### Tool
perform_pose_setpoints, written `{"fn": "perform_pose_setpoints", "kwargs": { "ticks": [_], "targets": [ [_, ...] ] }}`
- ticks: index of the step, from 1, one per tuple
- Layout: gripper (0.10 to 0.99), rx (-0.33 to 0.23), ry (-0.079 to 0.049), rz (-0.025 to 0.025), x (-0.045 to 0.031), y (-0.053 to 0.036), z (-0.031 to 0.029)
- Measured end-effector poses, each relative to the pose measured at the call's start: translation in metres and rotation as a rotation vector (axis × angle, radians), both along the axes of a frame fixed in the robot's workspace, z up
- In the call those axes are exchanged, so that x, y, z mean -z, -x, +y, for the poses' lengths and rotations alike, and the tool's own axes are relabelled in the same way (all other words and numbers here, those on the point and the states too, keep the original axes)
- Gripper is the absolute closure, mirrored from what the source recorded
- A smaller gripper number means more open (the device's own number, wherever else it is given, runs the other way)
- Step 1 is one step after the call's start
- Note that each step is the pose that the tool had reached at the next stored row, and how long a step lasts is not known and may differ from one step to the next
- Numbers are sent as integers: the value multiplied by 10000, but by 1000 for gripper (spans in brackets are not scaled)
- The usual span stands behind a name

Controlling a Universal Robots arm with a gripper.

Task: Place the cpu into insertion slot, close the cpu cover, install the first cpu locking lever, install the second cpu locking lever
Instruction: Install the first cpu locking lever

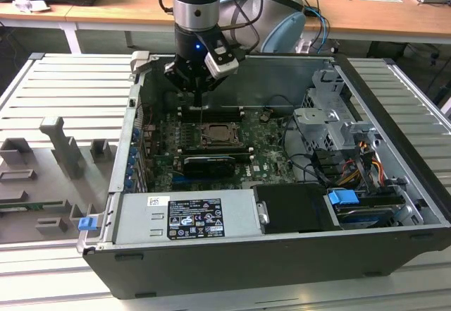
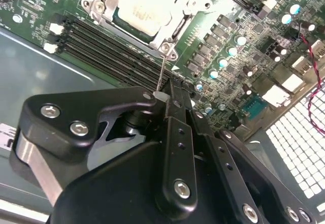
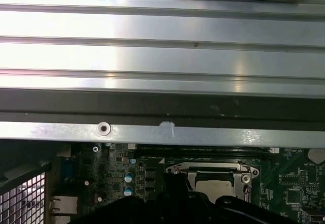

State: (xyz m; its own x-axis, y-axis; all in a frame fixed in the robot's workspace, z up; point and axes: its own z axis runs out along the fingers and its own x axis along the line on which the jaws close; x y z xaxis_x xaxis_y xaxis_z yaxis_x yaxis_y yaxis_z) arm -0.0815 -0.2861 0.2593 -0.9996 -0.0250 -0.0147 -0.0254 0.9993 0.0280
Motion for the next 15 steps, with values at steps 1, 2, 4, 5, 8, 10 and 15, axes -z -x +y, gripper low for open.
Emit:
{"fn": "perform_pose_setpoints", "kwargs": {
  "ticks": [1, 2, 4, 5, 8, 10, 15],
  "targets": [
    [980, 1, 0, 0, 0, -23, 0],
    [980, 2, 0, 0, 0, -33, 0],
    [980, 1, 0, 0, 0, -52, 0],
    [980, 1, 0, -1, 0, -62, 0],
    [980, 1, 0, 0, 0, -97, 0],
    [980, 1, 1, 0, 0, -122, 0],
    [980, 1, 0, 0, 0, -170, 0]
  ]
}}
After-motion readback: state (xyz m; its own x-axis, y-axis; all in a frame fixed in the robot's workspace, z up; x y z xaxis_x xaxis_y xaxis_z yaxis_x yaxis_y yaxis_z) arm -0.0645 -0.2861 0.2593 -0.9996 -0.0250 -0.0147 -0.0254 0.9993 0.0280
